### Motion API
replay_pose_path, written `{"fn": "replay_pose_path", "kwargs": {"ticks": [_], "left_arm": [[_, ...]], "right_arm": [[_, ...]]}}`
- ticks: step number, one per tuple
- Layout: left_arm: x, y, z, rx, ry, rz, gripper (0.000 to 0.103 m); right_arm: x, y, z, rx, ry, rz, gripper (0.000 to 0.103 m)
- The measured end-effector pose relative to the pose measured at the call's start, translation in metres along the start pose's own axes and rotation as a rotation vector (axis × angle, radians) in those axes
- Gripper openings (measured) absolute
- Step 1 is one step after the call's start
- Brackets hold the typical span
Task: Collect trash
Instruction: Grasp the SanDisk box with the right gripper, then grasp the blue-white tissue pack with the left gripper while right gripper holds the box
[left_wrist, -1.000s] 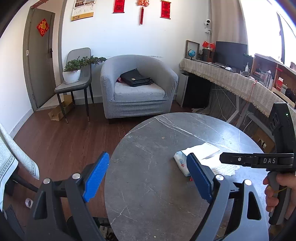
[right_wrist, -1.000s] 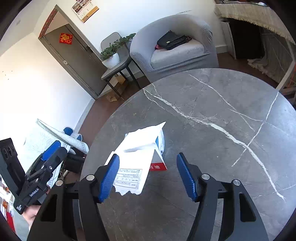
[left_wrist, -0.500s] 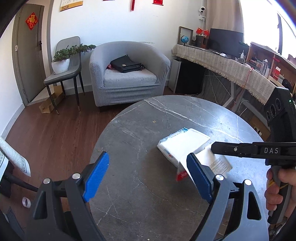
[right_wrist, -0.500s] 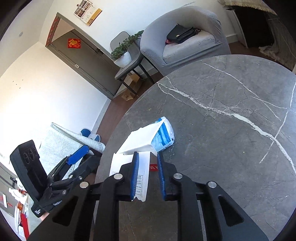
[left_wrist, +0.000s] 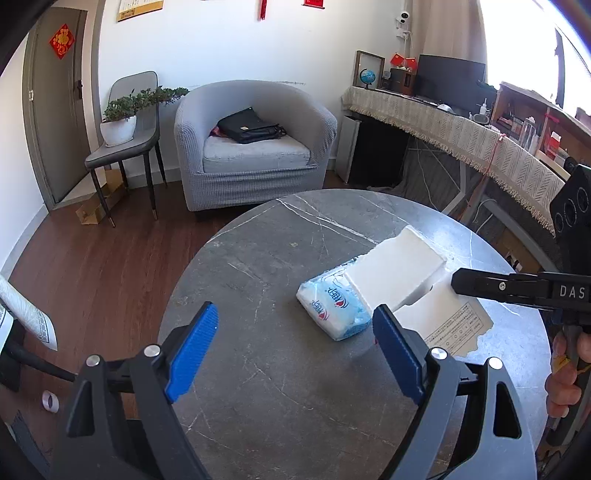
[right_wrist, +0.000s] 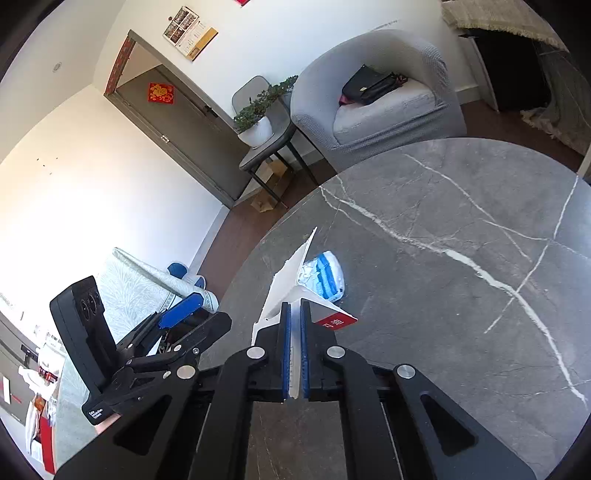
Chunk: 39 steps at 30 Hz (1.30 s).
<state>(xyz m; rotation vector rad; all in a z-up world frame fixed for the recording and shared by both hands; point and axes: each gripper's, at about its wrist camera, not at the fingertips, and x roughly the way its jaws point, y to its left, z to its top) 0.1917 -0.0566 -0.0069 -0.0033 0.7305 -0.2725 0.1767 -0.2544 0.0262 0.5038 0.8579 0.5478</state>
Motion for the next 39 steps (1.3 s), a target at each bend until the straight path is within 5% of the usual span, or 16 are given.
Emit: {"fn": "replay_pose_path", "kwargs": {"ticks": [20, 39], "left_arm": [[0.041, -0.034, 0.001, 0.003, 0.093, 0.115, 0.093], [0.071, -0.028, 0.009, -0.067, 0.183, 0.185, 0.094]], "right_arm": [[-0.066, -0.016, -0.004, -0.082, -0.091, -0.175, 0.0], [-0.073, -0.033, -0.011, -0.049, -0.089, -0.138, 0.0]]}}
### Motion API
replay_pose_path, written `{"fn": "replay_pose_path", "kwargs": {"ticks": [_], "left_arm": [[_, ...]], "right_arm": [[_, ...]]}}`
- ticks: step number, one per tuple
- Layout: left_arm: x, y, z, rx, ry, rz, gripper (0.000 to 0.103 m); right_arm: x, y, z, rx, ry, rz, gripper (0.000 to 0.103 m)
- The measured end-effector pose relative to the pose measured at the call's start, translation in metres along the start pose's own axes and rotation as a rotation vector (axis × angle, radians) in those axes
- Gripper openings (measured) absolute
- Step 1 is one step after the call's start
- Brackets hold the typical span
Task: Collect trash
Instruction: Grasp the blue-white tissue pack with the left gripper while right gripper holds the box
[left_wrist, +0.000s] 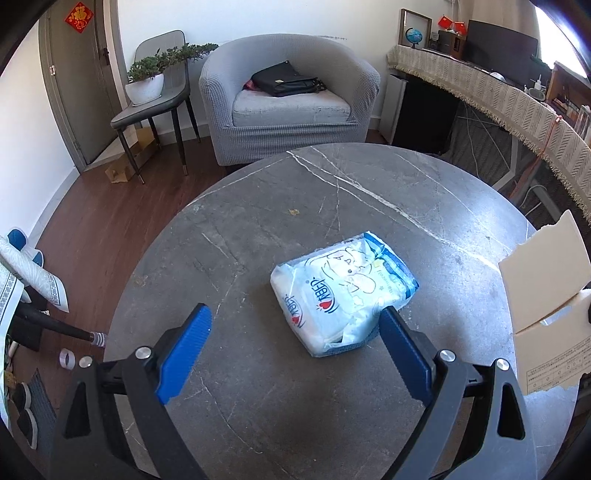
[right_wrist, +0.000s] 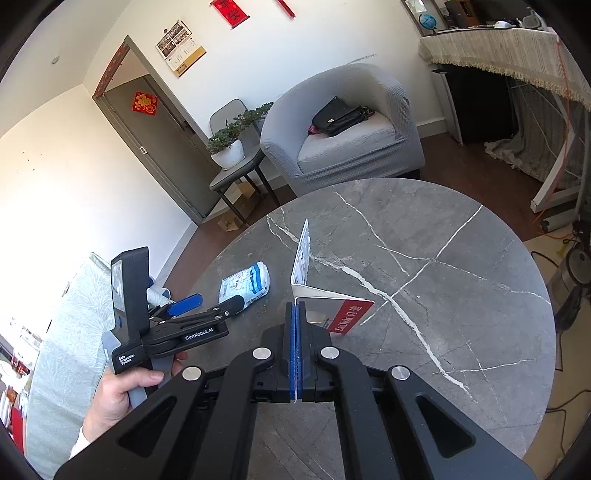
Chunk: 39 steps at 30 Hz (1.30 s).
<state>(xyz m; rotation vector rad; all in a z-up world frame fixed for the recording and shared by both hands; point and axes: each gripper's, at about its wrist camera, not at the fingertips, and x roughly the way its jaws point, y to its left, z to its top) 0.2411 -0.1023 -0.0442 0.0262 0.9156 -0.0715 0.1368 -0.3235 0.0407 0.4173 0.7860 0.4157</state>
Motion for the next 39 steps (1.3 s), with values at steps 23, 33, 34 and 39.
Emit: {"fn": "replay_pose_path", "kwargs": {"ticks": [23, 33, 34, 39], "left_arm": [[-0.001, -0.009, -0.001, -0.005, -0.032, -0.008, 0.021], [-0.001, -0.003, -0.001, -0.013, -0.032, -0.035, 0.002], [-0.001, -0.003, -0.001, -0.013, -0.032, -0.036, 0.001], [-0.002, 0.002, -0.002, -0.022, -0.028, -0.053, 0.001]], "right_arm": [[-0.001, -0.004, 0.0, 0.004, 0.004, 0.021, 0.0], [0.003, -0.001, 0.0, -0.005, 0.011, 0.023, 0.0], [0.003, -0.001, 0.0, -0.004, 0.011, 0.024, 0.0], [0.003, 0.0, 0.001, -0.003, 0.01, 0.018, 0.0]]}}
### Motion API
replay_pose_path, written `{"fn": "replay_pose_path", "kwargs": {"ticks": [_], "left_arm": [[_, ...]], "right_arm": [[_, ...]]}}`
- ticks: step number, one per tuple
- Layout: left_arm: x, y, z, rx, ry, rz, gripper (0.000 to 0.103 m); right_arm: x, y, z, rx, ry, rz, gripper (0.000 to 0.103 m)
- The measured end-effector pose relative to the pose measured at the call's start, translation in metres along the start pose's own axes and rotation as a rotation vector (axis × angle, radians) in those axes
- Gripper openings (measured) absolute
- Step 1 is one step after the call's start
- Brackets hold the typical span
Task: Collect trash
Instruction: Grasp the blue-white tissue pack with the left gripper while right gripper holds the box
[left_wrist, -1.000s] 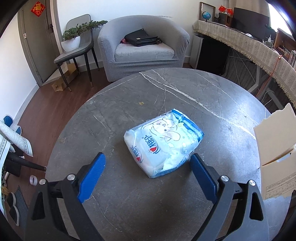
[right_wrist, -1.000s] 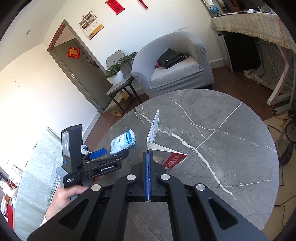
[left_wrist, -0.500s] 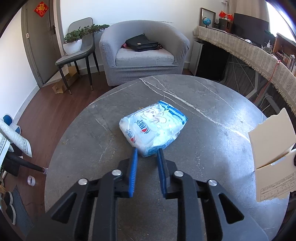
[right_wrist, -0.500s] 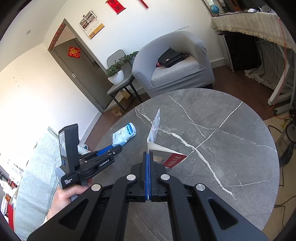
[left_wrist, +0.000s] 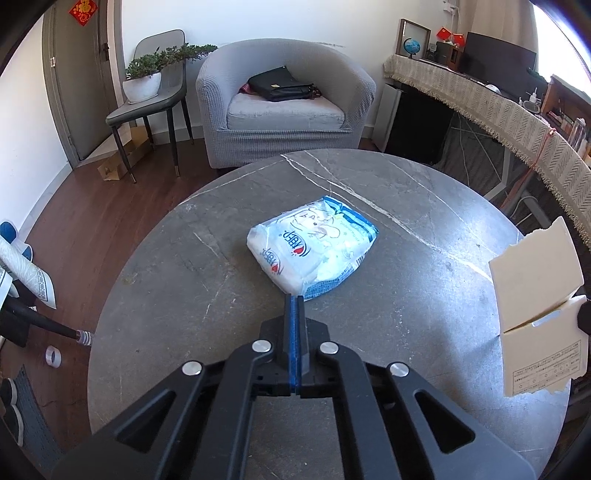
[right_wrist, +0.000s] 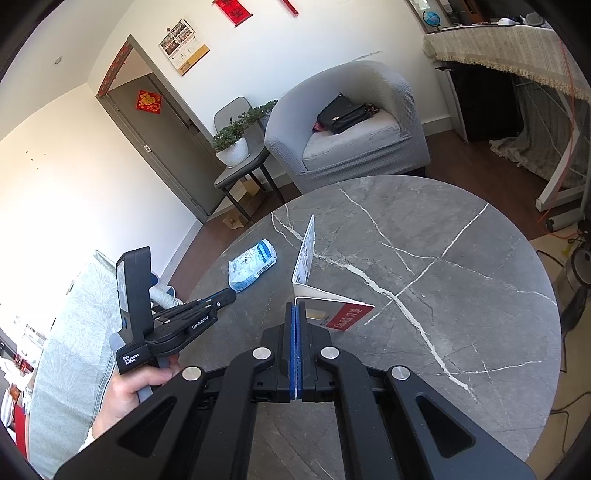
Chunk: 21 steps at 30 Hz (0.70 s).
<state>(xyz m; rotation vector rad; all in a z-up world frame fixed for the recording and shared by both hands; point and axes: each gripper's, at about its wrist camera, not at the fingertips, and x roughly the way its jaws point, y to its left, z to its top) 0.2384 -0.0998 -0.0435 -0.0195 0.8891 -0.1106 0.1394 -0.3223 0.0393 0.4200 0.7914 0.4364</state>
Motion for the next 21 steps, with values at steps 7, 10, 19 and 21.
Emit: {"fn": "replay_pose_path", "kwargs": {"ticks": [7, 10, 19, 21], "left_arm": [[-0.01, 0.001, -0.002, 0.008, -0.011, -0.035, 0.001], [-0.019, 0.008, 0.004, -0.027, -0.033, -0.085, 0.017], [-0.007, -0.027, 0.045, 0.235, -0.014, -0.016, 0.086], [0.003, -0.034, 0.05, 0.31, 0.017, 0.0, 0.086]], "right_arm": [[0.0, 0.012, 0.002, -0.019, -0.007, 0.007, 0.0], [0.001, 0.014, -0.001, -0.027, -0.006, 0.001, 0.0], [-0.001, 0.006, 0.006, -0.01, -0.025, 0.015, 0.0], [0.0, 0.004, 0.006, -0.006, -0.023, 0.014, 0.0]]}}
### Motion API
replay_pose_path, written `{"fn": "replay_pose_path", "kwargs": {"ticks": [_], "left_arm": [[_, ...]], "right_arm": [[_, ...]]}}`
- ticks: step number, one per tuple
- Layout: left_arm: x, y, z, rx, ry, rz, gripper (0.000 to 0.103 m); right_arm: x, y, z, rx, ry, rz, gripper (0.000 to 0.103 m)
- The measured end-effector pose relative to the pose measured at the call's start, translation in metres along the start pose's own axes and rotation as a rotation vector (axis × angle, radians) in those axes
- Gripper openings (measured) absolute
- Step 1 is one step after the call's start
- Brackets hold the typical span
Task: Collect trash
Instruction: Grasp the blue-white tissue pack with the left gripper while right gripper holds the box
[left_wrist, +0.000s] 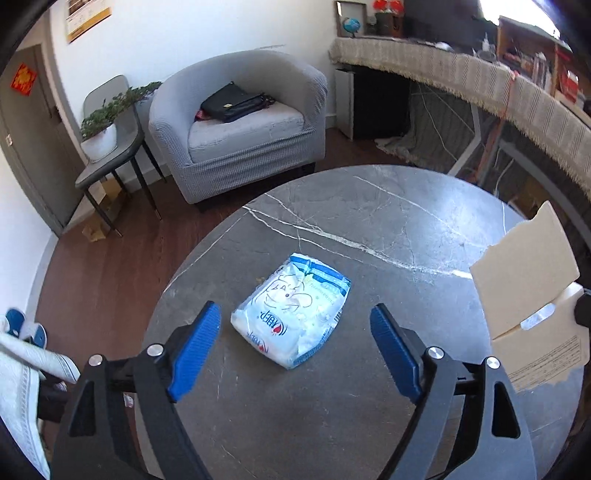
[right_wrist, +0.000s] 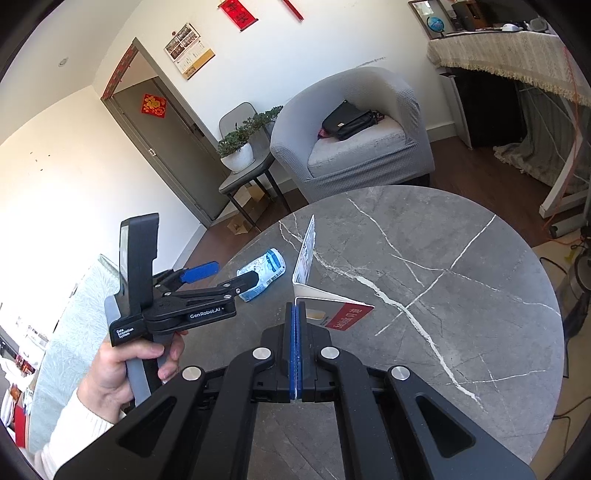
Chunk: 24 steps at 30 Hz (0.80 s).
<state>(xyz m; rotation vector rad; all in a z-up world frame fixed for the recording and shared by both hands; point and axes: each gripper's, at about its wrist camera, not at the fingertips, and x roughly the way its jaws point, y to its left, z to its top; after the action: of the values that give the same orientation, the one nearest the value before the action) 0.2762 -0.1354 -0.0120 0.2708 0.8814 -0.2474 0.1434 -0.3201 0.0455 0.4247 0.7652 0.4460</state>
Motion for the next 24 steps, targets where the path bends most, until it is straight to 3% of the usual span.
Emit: {"fn": "replay_pose_path", "kwargs": {"ticks": [8, 13, 15, 24], "left_arm": [[0.039, -0.002, 0.0, 0.141, 0.078, -0.004, 0.085], [0.046, 0.016, 0.0, 0.062, 0.101, -0.1, 0.084], [0.045, 0.024, -0.004, 0.026, 0.098, -0.132, 0.069], [0.022, 0.028, -0.021, -0.026, 0.057, -0.136, 0.046]], "right_arm": [[0.001, 0.002, -0.001, 0.0, 0.003, 0.0, 0.0], [0.002, 0.002, -0.001, -0.003, 0.005, -0.001, 0.0], [0.003, 0.001, -0.001, -0.001, 0.007, -0.003, 0.0], [0.002, 0.009, -0.002, -0.011, 0.009, 0.0, 0.0]]}}
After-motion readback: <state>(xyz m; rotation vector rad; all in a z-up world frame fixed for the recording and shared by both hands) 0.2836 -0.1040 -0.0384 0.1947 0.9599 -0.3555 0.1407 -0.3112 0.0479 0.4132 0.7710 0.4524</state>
